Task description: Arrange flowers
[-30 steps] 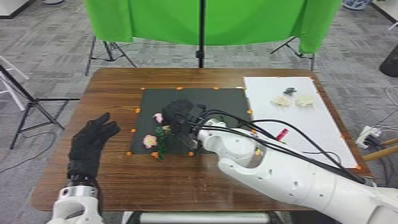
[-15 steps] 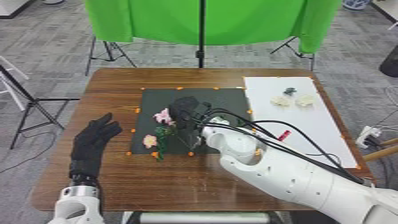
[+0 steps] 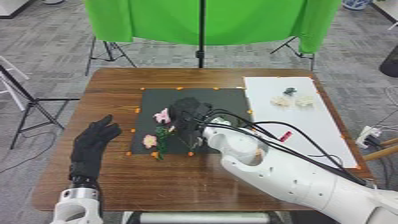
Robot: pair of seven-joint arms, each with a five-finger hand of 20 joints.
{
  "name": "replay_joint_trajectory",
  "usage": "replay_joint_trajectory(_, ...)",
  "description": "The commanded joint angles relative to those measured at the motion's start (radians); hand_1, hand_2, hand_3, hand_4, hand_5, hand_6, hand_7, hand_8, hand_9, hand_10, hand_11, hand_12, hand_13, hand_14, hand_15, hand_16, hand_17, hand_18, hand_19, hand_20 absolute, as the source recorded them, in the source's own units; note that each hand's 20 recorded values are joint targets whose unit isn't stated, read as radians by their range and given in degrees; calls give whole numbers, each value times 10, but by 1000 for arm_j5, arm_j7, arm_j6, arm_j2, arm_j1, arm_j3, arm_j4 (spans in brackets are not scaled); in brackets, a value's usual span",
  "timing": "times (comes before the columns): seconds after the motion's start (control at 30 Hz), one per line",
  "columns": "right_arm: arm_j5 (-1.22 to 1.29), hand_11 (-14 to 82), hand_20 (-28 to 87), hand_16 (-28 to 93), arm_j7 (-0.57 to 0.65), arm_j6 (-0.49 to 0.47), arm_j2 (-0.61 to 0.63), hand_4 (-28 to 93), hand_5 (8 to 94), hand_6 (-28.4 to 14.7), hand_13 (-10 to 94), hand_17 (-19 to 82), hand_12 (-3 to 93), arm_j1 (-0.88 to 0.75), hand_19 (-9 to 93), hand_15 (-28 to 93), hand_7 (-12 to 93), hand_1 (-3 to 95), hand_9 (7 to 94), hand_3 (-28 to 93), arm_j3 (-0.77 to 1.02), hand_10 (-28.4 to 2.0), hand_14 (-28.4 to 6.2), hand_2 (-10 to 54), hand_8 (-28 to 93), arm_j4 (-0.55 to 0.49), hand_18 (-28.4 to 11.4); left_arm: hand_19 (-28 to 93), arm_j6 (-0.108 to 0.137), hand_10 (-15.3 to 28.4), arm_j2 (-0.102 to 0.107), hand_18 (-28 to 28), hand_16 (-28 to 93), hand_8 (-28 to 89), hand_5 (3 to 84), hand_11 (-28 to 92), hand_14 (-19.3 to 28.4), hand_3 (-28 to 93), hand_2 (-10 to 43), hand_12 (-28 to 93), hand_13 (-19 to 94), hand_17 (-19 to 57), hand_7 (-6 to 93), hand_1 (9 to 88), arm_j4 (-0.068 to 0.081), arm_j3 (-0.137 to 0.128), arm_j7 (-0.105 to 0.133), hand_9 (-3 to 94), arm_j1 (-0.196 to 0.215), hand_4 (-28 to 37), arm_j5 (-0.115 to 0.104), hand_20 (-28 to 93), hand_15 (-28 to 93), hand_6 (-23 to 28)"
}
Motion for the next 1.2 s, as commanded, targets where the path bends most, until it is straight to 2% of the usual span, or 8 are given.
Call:
replay_joint_trajectory(0.03,-25,106,640,338,25,-14,40,-211,646,37,899,672,350,6,932,657,243,519,774,649,64,-84,4,-95,16,-16,-100,157,3,141,-11,135,-47,-67,467,227,187,693,56,110,343,8,120,214,-2,1,-9,466,22,-283,6,182,343,51)
replay_joint_trajectory(0.3,-3,202,639,339,127,50,129,-181,591,40,880,650,226,-4,932,658,193,390,726,710,252,-109,-18,-70,-109,-55,-110,157,2,142,-14,135,-47,-67,467,226,187,695,54,109,343,8,119,214,-5,-1,-8,466,14,-283,6,182,342,51)
replay_joint_trajectory(0.5,14,184,631,337,298,-128,200,-168,586,28,858,632,220,-42,932,663,164,335,702,692,430,-136,-35,-79,-103,-54,-120,157,18,141,-15,135,-46,-67,467,226,187,695,54,110,343,8,120,214,-10,-10,-6,465,37,-283,2,182,343,51)
replay_joint_trajectory(0.63,24,146,615,330,364,-329,215,-146,570,12,817,600,217,-73,932,665,122,297,660,657,501,-166,-67,-92,-84,-28,-141,157,12,141,-10,135,-47,-67,467,226,188,696,53,110,343,8,119,214,-11,-6,-8,465,36,-283,4,182,343,51)
replay_joint_trajectory(0.73,41,117,604,331,389,-389,214,-136,543,9,796,580,211,-96,932,661,97,254,629,636,530,-181,-84,-95,-81,-1,-155,158,7,141,-7,135,-47,-67,467,226,188,696,53,110,343,8,119,214,-9,-5,-12,465,26,-283,9,182,343,51)
replay_joint_trajectory(0.83,55,114,603,329,388,-393,202,-134,536,7,793,576,212,-126,932,663,91,246,626,632,568,-184,-88,-95,-79,22,-158,158,15,141,-11,135,-46,-67,467,226,187,694,53,110,343,8,119,215,-9,-4,-12,466,26,-283,3,182,344,51)
replay_joint_trajectory(1.1,81,118,593,320,405,-391,196,-136,548,14,815,585,209,-174,932,654,94,259,654,636,587,-174,-75,-95,-79,78,-157,158,1,141,-2,135,-47,-67,467,225,187,695,53,110,343,8,119,215,-2,9,-24,465,15,-283,5,181,342,51)
replay_joint_trajectory(1.2,65,124,596,319,383,-335,198,-138,556,16,822,590,209,-190,932,653,99,275,665,637,562,-170,-69,-95,-80,105,-155,158,1,141,1,135,-47,-67,467,226,188,696,53,110,342,7,120,215,-3,10,-22,465,12,-283,0,182,343,51)
